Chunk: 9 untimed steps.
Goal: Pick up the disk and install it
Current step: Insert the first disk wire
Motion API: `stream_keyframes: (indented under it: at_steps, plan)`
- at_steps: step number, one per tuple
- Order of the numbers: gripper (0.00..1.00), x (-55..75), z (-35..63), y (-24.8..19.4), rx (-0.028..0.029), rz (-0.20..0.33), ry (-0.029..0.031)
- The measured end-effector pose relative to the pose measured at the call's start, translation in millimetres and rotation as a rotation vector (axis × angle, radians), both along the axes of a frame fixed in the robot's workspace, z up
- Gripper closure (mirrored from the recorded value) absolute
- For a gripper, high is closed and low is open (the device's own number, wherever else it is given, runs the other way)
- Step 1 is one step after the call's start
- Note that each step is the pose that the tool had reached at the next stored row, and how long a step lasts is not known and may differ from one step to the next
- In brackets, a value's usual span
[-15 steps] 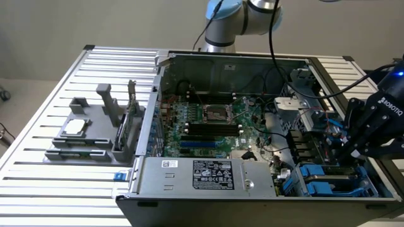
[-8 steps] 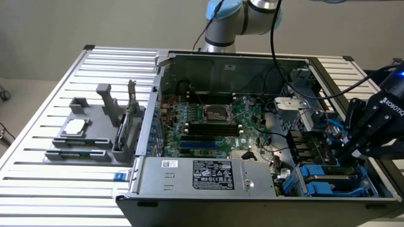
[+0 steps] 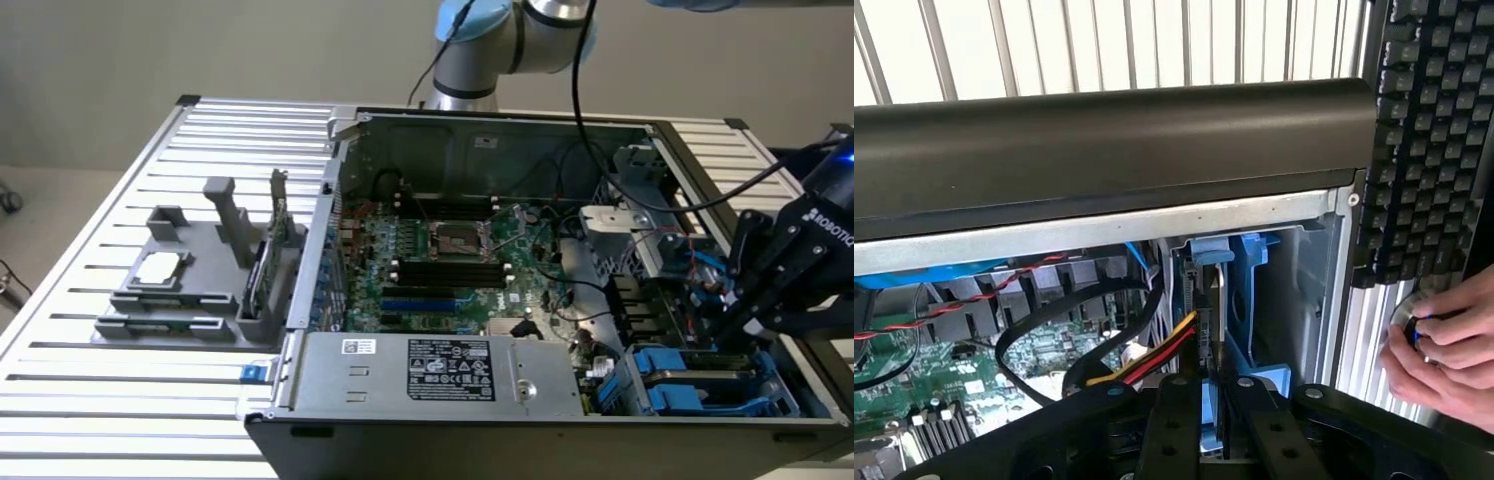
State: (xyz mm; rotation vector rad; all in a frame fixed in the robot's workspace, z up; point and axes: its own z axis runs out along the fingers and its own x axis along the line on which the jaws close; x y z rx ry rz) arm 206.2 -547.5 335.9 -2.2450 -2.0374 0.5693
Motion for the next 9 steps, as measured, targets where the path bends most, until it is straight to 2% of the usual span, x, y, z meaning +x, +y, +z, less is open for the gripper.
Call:
stream_keyframes:
  at_steps: [4, 9]
  plan:
    - [0.84, 1.9, -1.5, 0.0, -0.0018, 0.000, 0.0109]
    - [0.84, 3.4, -3.1, 0.0, -0.0022, 0.000, 0.0161]
